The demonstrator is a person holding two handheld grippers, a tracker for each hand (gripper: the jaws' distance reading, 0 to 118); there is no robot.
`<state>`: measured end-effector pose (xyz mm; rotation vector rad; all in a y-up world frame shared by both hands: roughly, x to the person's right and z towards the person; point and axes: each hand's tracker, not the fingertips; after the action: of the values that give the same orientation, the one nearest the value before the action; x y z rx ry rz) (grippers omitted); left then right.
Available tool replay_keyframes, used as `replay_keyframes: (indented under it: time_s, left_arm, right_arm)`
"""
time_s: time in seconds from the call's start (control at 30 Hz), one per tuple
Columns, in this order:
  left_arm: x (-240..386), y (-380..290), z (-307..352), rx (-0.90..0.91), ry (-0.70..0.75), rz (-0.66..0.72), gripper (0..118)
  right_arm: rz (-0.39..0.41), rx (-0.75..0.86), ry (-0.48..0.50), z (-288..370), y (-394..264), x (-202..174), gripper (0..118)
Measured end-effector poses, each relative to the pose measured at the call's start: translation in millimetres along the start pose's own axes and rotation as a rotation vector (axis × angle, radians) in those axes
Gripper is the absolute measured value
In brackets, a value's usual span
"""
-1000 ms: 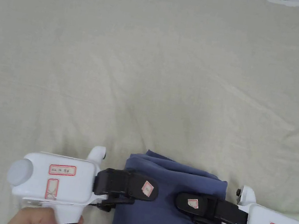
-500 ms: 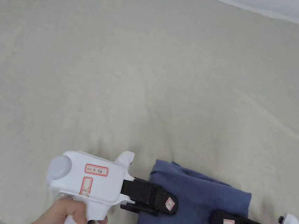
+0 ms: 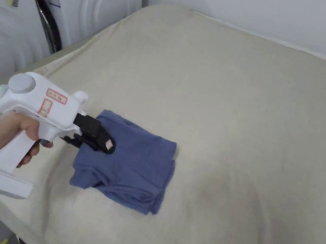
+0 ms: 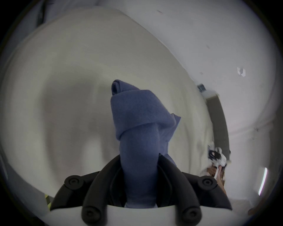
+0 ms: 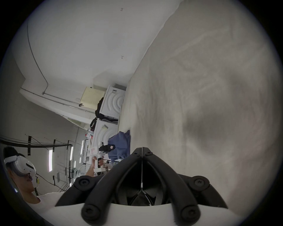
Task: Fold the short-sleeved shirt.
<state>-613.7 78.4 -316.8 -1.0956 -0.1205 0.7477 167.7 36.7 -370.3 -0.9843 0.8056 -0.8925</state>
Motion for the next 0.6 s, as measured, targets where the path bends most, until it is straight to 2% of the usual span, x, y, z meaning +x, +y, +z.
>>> replay_keyframes:
  time_s: [0.2, 0.23, 0.3, 0.33, 0.4, 0.43, 0.53, 0.6]
  left_arm:
    - [-26.0, 37.5, 24.6, -0.037, 0.154, 0.006, 19]
    - [-26.5, 42.4, 24.7, -0.045, 0.142, 0.015, 20]
    - [-20.8, 44.6, 23.8, 0.014, 0.193, 0.019, 21]
    - [-17.5, 44.1, 25.8, 0.048, 0.220, -0.004, 36]
    - [-14.8, 41.6, 33.0, 0.137, 0.274, -0.001, 112]
    - [-12.3, 40.5, 41.7, 0.178, 0.308, 0.018, 118]
    - [1.6, 31.6, 63.4, 0.288, 0.345, 0.029, 118]
    - [14.4, 23.9, 76.1, 0.270, 0.409, 0.007, 118]
  right_arm:
    - [-0.007, 0.046, -0.044, 6.6, 2.8, -12.8, 1]
    - [-0.006, 0.048, -0.045, 7.5, 2.1, -14.8, 1]
    - [-0.011, 0.054, -0.043, 8.0, -0.4, -17.5, 1]
    - [-0.015, 0.057, -0.046, 9.4, 1.5, -16.9, 1]
    - [-0.013, 0.060, -0.051, 11.2, -0.1, -21.5, 1]
    - [-0.011, 0.062, -0.046, 13.2, -1.1, -23.8, 1]
    - [0.005, 0.070, -0.020, 23.7, 1.2, -31.5, 1]
    - [0.032, 0.079, -0.019, 35.4, 2.1, -38.7, 1]
